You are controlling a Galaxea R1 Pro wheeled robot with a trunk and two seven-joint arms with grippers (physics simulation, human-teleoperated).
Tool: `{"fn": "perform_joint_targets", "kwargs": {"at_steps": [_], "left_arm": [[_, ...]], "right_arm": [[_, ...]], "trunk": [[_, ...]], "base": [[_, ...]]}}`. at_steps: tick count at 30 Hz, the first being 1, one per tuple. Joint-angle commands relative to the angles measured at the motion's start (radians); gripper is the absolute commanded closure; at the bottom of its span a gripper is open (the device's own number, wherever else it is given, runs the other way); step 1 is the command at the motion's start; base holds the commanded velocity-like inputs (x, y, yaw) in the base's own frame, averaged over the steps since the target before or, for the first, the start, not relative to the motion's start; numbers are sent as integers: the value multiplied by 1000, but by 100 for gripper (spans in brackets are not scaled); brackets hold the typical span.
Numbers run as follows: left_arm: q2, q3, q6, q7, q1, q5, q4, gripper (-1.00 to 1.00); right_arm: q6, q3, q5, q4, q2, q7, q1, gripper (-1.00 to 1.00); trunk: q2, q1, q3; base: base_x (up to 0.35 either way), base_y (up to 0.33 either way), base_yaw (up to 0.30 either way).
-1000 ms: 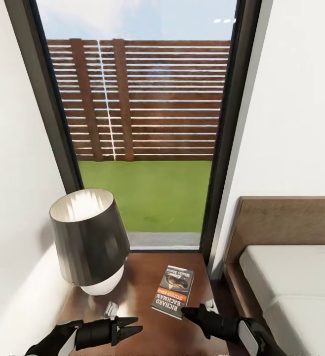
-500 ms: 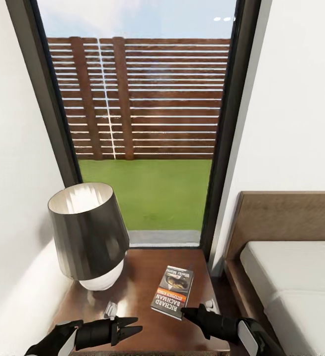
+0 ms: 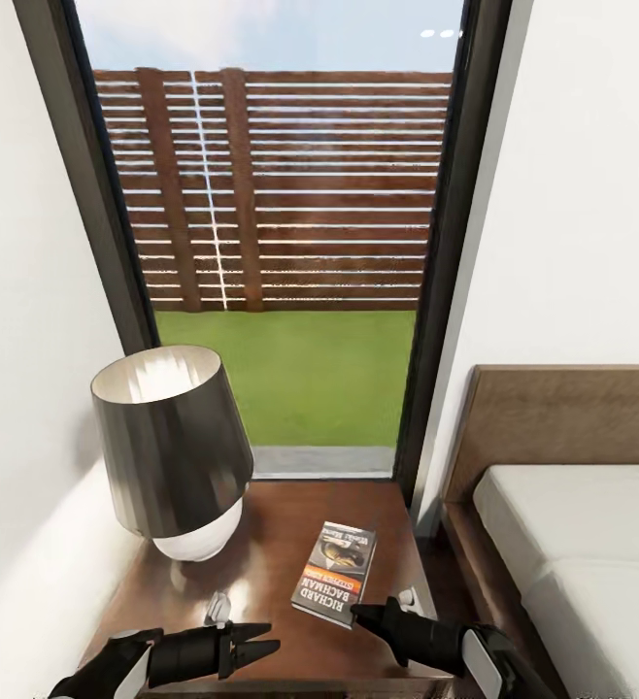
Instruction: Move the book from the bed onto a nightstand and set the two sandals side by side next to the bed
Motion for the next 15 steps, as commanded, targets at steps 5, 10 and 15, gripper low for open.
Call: {"fn": "perform_joint_targets", "kwargs": {"at_steps": [5,10,15], "left_arm": [[1,-6,11,-2,0,9,0,-100],[1,-6,11,-2,0,9,0,-100],[1,-6,11,-2,0,9,0,-100]], "right_arm": [[6,-6,0,0,4,1,-1,100],[6,-6,0,0,4,1,-1,100],[6,-6,0,0,4,2,-1,100]], "trunk": [[-36,19,-17],[-71,38,-32],[-106,57,-48]], "base": [[0,0,0],[0,0,0],[0,0,0]]}}
